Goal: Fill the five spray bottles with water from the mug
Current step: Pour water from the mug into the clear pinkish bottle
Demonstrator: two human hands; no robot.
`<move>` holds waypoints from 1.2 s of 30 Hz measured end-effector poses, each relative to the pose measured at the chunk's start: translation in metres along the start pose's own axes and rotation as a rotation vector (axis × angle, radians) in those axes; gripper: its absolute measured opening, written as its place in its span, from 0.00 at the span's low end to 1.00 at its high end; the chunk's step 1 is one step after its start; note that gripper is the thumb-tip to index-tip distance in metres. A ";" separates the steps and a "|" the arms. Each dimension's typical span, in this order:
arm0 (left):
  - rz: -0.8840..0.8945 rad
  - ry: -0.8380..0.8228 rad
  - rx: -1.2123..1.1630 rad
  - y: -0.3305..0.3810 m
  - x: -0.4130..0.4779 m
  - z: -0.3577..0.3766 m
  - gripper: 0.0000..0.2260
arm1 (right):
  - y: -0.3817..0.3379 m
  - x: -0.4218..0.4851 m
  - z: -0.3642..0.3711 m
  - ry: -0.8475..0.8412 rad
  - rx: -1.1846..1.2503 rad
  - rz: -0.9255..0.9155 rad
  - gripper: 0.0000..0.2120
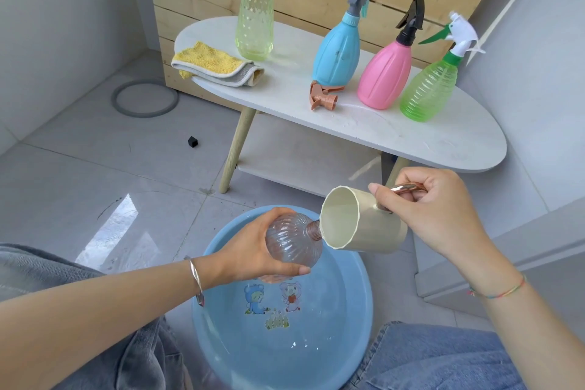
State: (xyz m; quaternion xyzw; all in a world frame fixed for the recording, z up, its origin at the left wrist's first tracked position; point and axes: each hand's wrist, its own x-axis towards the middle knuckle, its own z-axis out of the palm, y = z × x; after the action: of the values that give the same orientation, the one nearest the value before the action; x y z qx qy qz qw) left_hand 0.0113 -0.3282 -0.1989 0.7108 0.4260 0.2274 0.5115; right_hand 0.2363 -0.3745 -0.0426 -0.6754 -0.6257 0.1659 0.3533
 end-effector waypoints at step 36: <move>-0.012 0.010 -0.054 0.002 0.002 0.000 0.41 | -0.006 -0.003 0.003 0.035 -0.004 -0.205 0.22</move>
State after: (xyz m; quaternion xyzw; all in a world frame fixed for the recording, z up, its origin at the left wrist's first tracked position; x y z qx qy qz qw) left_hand 0.0133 -0.3266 -0.1971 0.6931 0.4263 0.2392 0.5298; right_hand 0.2299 -0.3765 -0.0411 -0.6113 -0.6856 0.1160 0.3781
